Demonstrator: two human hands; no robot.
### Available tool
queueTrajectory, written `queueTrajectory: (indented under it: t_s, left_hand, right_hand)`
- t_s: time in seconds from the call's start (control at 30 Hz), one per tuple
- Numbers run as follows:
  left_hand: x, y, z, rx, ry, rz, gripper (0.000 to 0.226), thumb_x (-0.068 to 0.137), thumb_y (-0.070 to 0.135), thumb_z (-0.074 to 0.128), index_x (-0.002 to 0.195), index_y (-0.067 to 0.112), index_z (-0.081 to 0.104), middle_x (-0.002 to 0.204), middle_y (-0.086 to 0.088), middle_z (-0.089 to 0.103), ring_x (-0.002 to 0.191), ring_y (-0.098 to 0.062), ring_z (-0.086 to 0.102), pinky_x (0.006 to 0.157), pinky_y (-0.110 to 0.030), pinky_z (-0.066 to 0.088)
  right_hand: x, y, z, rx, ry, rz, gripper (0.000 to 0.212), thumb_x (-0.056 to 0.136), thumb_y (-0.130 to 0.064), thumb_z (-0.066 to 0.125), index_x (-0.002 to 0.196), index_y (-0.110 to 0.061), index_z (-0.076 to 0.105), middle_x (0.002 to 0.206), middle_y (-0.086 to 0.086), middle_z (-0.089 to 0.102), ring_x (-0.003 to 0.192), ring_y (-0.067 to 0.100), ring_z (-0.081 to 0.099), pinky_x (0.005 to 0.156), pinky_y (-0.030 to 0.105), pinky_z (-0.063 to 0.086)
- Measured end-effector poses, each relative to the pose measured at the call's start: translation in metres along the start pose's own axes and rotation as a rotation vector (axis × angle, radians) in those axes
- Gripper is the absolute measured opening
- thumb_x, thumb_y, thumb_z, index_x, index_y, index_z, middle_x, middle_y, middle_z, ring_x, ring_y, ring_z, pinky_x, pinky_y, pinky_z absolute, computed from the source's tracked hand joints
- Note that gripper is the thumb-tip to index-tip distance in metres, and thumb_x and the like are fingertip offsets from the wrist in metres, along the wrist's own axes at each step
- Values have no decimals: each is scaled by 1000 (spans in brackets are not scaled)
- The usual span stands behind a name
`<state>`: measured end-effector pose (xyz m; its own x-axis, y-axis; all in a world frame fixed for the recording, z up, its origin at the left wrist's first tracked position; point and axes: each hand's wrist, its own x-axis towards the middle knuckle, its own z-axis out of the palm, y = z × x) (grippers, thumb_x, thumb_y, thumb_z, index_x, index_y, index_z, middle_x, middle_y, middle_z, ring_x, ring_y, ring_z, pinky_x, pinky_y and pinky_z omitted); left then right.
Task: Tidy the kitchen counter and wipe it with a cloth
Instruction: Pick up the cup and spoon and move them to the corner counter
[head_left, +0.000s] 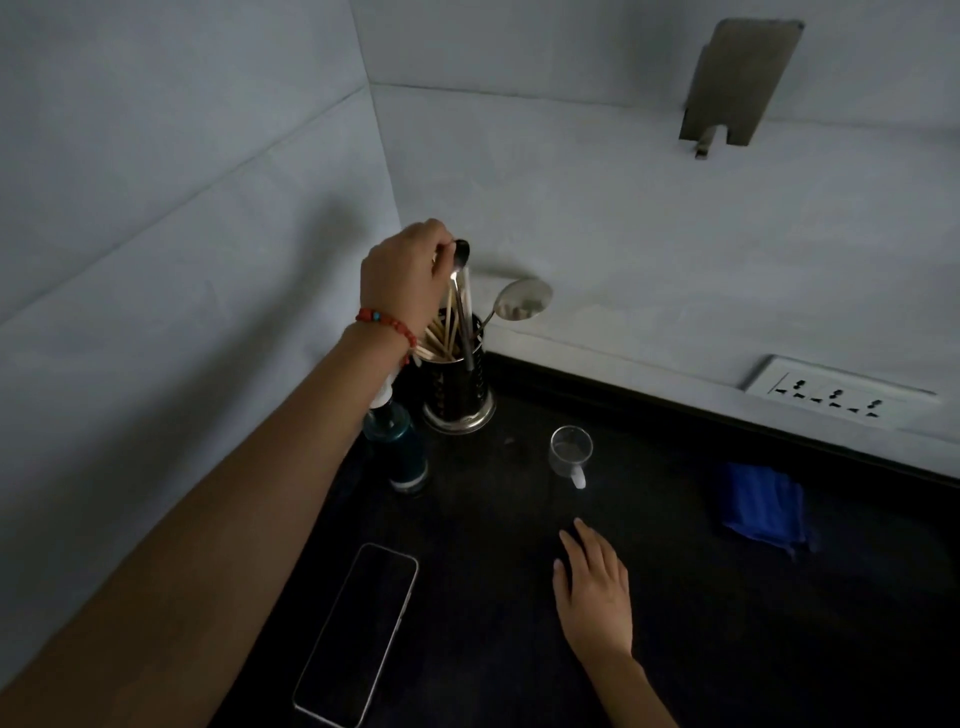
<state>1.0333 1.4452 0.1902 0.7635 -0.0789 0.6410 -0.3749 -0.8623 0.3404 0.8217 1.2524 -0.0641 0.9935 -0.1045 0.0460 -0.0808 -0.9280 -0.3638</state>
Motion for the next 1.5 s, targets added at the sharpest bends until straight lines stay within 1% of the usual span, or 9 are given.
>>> queueTrajectory:
  t_s: [0.37, 0.57, 0.73, 0.87, 1.1, 1.17, 1.3, 1.4, 1.5]
  left_hand:
    - [20, -8, -3, 15, 123, 25, 26, 89, 18, 46, 85, 0, 64, 84, -18, 70, 71, -34, 65, 65, -39, 53]
    - [-1, -14, 16, 22, -94, -38, 21, 88, 16, 50, 89, 1, 66, 86, -18, 71, 78, -34, 66, 71, -41, 54]
    - [-11, -7, 23, 150, -363, -152, 18, 87, 18, 53, 90, 7, 67, 92, -16, 71, 88, -34, 64, 77, -41, 53]
    - [-15, -8, 26, 215, -547, -167, 19, 86, 19, 57, 85, 4, 68, 91, -16, 70, 88, -31, 63, 76, -36, 50]
    - [-38, 12, 17, 122, -460, -142, 22, 89, 23, 52, 95, 8, 67, 96, -9, 70, 89, -24, 64, 75, -33, 50]
    - [-52, 26, 12, 55, -447, -69, 22, 89, 24, 51, 96, 9, 66, 96, -7, 69, 89, -21, 63, 73, -29, 48]
    - [-104, 45, 7, -126, -523, 42, 21, 87, 24, 57, 97, 8, 66, 96, -9, 68, 91, -21, 62, 79, -31, 49]
    - [-160, 50, 9, -267, -690, -29, 22, 84, 25, 61, 98, 10, 68, 97, -8, 68, 92, -20, 63, 84, -32, 50]
    - [-214, 54, 12, -348, -872, -126, 25, 84, 28, 62, 104, 15, 66, 105, -3, 67, 98, -14, 62, 90, -29, 49]
  right_hand:
    - [-1, 0, -1, 6, 1, 8, 42, 83, -35, 36, 107, -17, 66, 122, 2, 64, 117, 13, 42, 90, 35, 49]
    - [0, -2, -4, -7, -4, 10, 43, 83, -34, 35, 107, -17, 66, 120, 2, 65, 116, 12, 38, 89, 35, 50]
    - [0, -2, -5, 1, -49, 7, 43, 83, -34, 35, 107, -17, 66, 121, 2, 64, 117, 12, 39, 90, 34, 50]
    - [-1, -4, -10, -10, -104, 32, 43, 83, -35, 35, 108, -18, 65, 122, 1, 64, 114, 17, 58, 91, 33, 47]
    - [0, -3, -13, 23, -177, 47, 44, 83, -35, 34, 109, -18, 65, 123, 3, 63, 112, 20, 61, 90, 35, 49]
    - [-1, -2, -14, 23, -173, 28, 42, 86, -34, 36, 114, -18, 63, 129, 3, 59, 118, 21, 56, 97, 33, 41]
    - [-13, 1, -25, 90, -205, -2, 41, 95, -29, 39, 135, -19, 42, 153, 1, 26, 143, 17, 20, 114, 30, 12]
    - [-41, 7, -39, 106, -183, 91, 42, 96, -31, 38, 137, -23, 39, 154, -1, 21, 144, 15, 14, 116, 31, 14]
    - [-84, 16, -50, 130, -127, 258, 41, 95, -31, 41, 135, -22, 42, 152, -2, 27, 142, 15, 20, 115, 33, 20]
